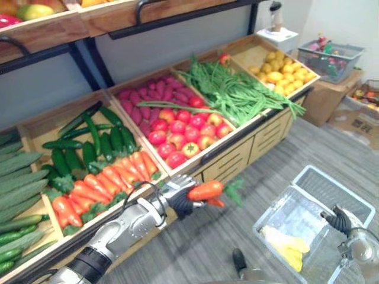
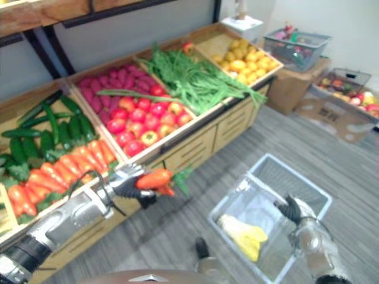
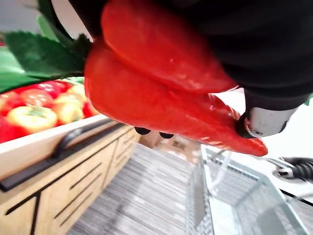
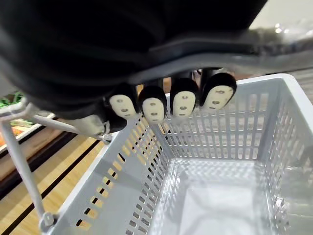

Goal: Pick vegetable in the basket

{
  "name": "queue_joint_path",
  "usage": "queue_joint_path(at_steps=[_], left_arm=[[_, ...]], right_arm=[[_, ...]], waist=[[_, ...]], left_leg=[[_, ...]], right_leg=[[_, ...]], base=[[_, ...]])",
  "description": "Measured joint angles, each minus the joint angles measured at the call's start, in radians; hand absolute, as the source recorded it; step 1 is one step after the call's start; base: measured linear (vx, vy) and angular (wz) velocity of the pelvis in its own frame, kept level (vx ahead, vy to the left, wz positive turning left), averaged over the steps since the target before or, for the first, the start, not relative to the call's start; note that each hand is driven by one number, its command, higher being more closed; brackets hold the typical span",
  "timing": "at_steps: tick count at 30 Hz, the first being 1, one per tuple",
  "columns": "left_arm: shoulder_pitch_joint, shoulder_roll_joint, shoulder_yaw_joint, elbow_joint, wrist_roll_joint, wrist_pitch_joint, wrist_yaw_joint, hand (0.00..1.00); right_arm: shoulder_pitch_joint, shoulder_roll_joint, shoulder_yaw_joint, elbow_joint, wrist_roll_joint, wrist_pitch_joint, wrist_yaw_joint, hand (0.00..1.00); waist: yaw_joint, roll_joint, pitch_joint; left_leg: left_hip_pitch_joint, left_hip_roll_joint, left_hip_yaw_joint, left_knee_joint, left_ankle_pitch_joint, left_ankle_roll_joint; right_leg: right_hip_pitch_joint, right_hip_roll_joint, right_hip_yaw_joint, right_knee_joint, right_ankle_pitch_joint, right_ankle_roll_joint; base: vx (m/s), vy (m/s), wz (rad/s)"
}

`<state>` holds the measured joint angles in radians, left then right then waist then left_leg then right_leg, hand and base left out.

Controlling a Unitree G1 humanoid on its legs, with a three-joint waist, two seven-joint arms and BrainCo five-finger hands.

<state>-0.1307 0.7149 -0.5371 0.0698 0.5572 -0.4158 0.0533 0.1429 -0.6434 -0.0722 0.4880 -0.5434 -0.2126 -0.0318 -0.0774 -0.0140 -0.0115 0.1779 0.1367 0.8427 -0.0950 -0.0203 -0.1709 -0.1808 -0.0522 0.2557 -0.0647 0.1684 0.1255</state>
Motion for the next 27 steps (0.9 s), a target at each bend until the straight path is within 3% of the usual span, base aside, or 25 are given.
queue_joint_path(at_steps=[5,11,20,27], left_arm=[[-0.061,-0.008,-0.098,-0.005,-0.044,-0.021,-0.032,1.00],[-0.109,-0.049,-0.191,-0.021,-0.085,-0.022,-0.061,1.00],[-0.184,-0.103,-0.306,-0.109,-0.162,-0.027,-0.083,1.00],[-0.201,-0.148,-0.365,-0.137,-0.160,-0.032,-0.104,1.00]], right_arm=[[-0.028,-0.061,0.108,-0.091,-0.006,-0.040,0.010,1.00],[-0.143,-0.107,0.290,-0.142,-0.007,-0.052,0.024,1.00],[-0.290,-0.128,0.499,-0.279,-0.005,-0.070,0.064,1.00],[-0.432,-0.130,0.596,-0.391,0.028,-0.076,0.116,1.00]], waist=[[-0.004,-0.001,-0.008],[-0.004,-0.002,-0.012],[-0.006,0.012,-0.011],[-0.028,0.029,0.007]], left_leg=[[0.048,0.016,0.070,0.004,-0.014,-0.020],[0.074,0.069,0.151,0.112,-0.074,-0.041],[0.085,0.130,0.254,0.251,-0.159,-0.058],[0.086,0.152,0.302,0.315,-0.198,-0.065]], right_leg=[[0.006,0.033,0.029,0.015,-0.011,-0.017],[0.007,0.078,0.088,0.032,-0.013,-0.019],[-0.007,0.129,0.178,0.063,-0.005,-0.021],[-0.029,0.152,0.225,0.084,-0.004,-0.018]], base=[[-0.03,-0.023,-0.40],[-0.03,-0.035,-0.42],[-0.06,-0.027,-0.34],[-0.07,-0.036,-0.21]])
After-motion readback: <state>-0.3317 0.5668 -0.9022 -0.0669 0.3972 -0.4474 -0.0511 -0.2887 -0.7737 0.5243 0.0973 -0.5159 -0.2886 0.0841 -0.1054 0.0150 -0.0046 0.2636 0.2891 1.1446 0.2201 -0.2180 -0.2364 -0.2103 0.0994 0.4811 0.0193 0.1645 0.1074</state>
